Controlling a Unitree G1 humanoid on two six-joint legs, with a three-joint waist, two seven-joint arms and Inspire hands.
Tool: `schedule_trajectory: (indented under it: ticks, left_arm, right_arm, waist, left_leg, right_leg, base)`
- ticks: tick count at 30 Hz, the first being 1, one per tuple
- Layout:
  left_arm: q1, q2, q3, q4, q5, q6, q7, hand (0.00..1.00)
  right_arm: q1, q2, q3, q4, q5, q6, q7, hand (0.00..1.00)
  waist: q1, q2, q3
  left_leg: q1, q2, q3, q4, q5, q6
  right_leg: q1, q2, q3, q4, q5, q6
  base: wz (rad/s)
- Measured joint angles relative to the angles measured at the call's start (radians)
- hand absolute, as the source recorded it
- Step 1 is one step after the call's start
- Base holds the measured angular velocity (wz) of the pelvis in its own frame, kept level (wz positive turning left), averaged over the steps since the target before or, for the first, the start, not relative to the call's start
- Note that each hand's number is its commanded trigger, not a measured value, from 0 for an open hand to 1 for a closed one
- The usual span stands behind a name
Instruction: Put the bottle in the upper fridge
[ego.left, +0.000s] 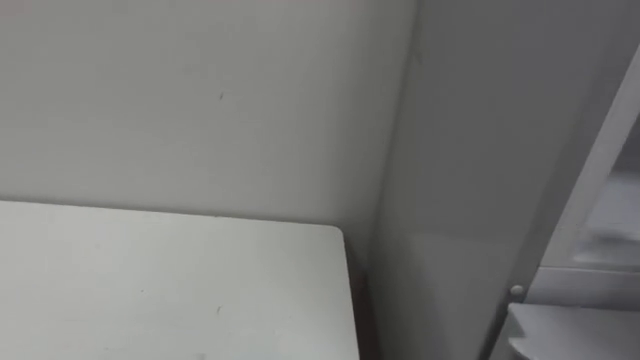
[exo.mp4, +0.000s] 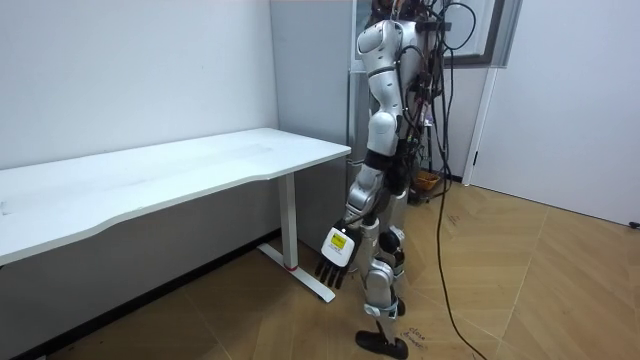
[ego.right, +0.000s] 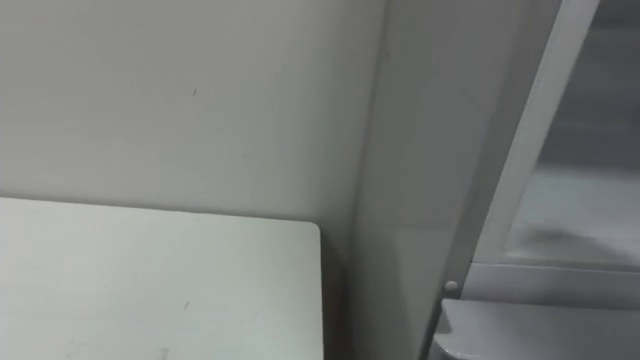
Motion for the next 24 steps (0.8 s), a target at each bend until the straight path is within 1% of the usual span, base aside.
schedule_trajectory:
  ticks: [2, 4, 6, 7, 8, 11, 12, 13, 15, 17, 20, 22, 24]
  left_arm:
    - [0.0, 0.0, -0.001, 0.0, 0.0, 0.001, -0.004, 0.0]
    - [0.004, -0.001, -0.002, 0.0, 0.0, 0.008, -0.005, 0.0]
    - [0.003, -0.001, -0.002, 0.0, 0.0, 0.015, -0.005, 0.0]
    - [0.003, -0.001, -0.001, -0.001, 0.0, 0.017, -0.005, 0.0]
    - [0.003, -0.001, -0.001, -0.001, 0.0, 0.018, -0.005, 0.0]
    - [0.0, -0.001, 0.0, -0.001, 0.0, 0.024, -0.004, 0.0]
    - [0.0, -0.001, 0.001, -0.001, 0.0, 0.029, -0.004, 0.0]
    - [-0.001, -0.001, 0.002, -0.002, 0.003, 0.03, -0.004, 0.0]
    - [-0.001, -0.001, 0.006, -0.002, 0.013, 0.04, -0.003, 0.0]
    - [-0.001, -0.001, 0.006, -0.012, 0.013, 0.051, -0.003, 0.0]
    - [-0.002, -0.001, 0.001, -0.02, 0.012, 0.056, -0.009, 0.0]
    - [-0.002, 0.001, -0.002, -0.02, 0.0, 0.063, -0.01, 0.0]
    - [-0.005, 0.004, -0.003, -0.02, -0.001, 0.074, -0.01, 0.0]
  right_arm:
    - [-0.004, 0.0, 0.005, 0.024, 0.004, 0.009, 0.003, 1.0]
    - [-0.029, 0.0, 0.024, 0.065, 0.031, 0.037, 0.01, 1.0]
    - [-0.04, 0.0, 0.035, 0.087, 0.036, 0.055, 0.019, 1.0]
    - [-0.042, 0.0, 0.036, 0.09, 0.035, 0.07, 0.022, 1.0]
    - [-0.043, 0.0, 0.036, 0.09, 0.034, 0.076, 0.023, 1.0]
    - [-0.058, 0.0, 0.037, 0.113, 0.036, 0.08, 0.026, 1.0]
    - [-0.081, 0.0, 0.039, 0.128, 0.036, 0.087, 0.025, 1.0]
    - [-0.101, 0.0, 0.039, 0.134, 0.036, 0.095, 0.013, 1.0]
    - [-0.136, 0.0, 0.044, 0.158, 0.036, 0.096, 0.005, 1.0]
    - [-0.154, 0.0, 0.05, 0.18, 0.037, 0.096, -0.001, 1.0]
    - [-0.197, 0.0, 0.078, 0.23, 0.067, 0.097, 0.0, 1.0]
    - [-0.236, 0.0, 0.111, 0.285, 0.114, 0.098, 0.002, 1.0]
    - [-0.253, -0.001, 0.131, 0.33, 0.135, 0.103, 0.0, 1.0]
  waist:
    - [0.014, -0.002, 0.001]
    - [0.015, -0.009, 0.004]
    - [0.016, -0.01, 0.0046]
    - [0.024, -0.011, 0.0052]
    - [0.027, -0.011, 0.0053]
    - [0.04, -0.015, 0.0073]
    - [0.042, -0.016, 0.0074]
    - [0.043, -0.016, 0.0069]
    - [0.047, -0.016, 0.0068]
    - [0.06, -0.012, 0.0053]
    - [0.066, -0.003, 0.0015]
    - [0.065, 0.002, 0.0023]
    - [0.068, 0.0, 0.0025]
  left_leg:
    - [0.0, 0.001, -0.002, 0.0, 0.0, 0.0]
    - [-0.001, 0.001, -0.011, 0.0, 0.0, -0.001]
    - [-0.005, 0.001, -0.015, 0.0, 0.0, -0.001]
    - [-0.005, 0.001, -0.016, 0.0, 0.0, -0.001]
    - [-0.006, 0.002, -0.017, 0.0, 0.0, -0.001]
    - [-0.008, 0.002, -0.023, 0.001, 0.0, -0.002]
    - [-0.011, 0.002, -0.026, 0.001, 0.0, -0.002]
    - [-0.018, 0.001, -0.031, 0.003, 0.0, -0.001]
    - [-0.019, 0.001, -0.031, 0.004, 0.0, -0.001]
    - [-0.019, 0.002, -0.032, 0.006, 0.0, -0.002]
    - [-0.019, 0.002, -0.035, 0.01, 0.0, -0.002]
    - [-0.018, 0.001, -0.042, 0.013, 0.0, -0.001]
    - [-0.018, 0.002, -0.044, 0.016, 0.0, -0.002]
  right_leg:
    - [0.001, 0.0, -0.005, 0.0, -0.001, -0.001]
    - [0.004, -0.002, -0.013, 0.0, -0.005, -0.002]
    - [0.003, -0.002, -0.017, -0.001, -0.006, -0.002]
    - [0.003, -0.002, -0.017, -0.001, -0.008, -0.003]
    - [0.003, -0.002, -0.018, -0.001, -0.008, -0.003]
    - [0.002, -0.002, -0.025, -0.002, -0.008, -0.003]
    - [0.001, -0.003, -0.028, -0.002, -0.008, -0.003]
    - [-0.001, -0.005, -0.033, -0.002, -0.008, -0.003]
    - [-0.003, -0.005, -0.037, -0.002, -0.008, -0.003]
    - [-0.002, -0.005, -0.043, -0.002, -0.008, -0.003]
    - [0.0, -0.006, -0.045, -0.002, -0.008, -0.003]
    - [0.004, -0.007, -0.048, 0.0, -0.008, -0.003]
    - [0.006, -0.009, -0.052, 0.001, -0.008, -0.003]
  base:
    - [0.06]
    - [0.1]
    - [0.07]
    - [0.03]
    - [0.04]
    - [0.04]
    - [0.07]
    - [0.08]
    - [0.03]
    - [0.0]
    - [0.01]
    - [0.05]
    - [0.04]
